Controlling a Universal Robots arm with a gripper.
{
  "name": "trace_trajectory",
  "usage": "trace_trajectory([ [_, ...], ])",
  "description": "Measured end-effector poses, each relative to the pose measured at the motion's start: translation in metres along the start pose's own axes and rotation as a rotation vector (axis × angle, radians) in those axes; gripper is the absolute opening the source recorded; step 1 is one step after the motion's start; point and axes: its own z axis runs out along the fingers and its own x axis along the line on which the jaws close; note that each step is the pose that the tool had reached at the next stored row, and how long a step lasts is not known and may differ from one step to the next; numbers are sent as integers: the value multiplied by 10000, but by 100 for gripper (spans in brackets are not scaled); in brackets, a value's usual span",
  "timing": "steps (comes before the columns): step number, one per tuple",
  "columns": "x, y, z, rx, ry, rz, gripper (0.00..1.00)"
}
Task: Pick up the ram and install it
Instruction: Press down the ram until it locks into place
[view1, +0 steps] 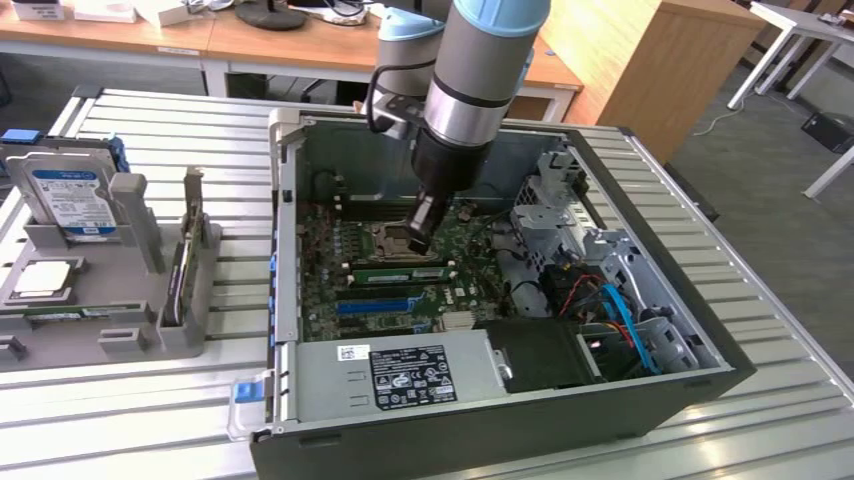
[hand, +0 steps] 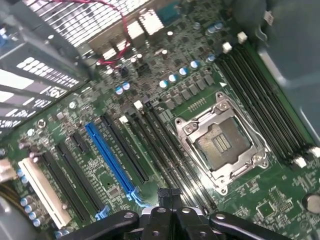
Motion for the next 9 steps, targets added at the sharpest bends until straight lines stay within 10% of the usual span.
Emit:
trace_trajectory([
  [9, 0, 0, 0, -20, -37, 1255, 10],
])
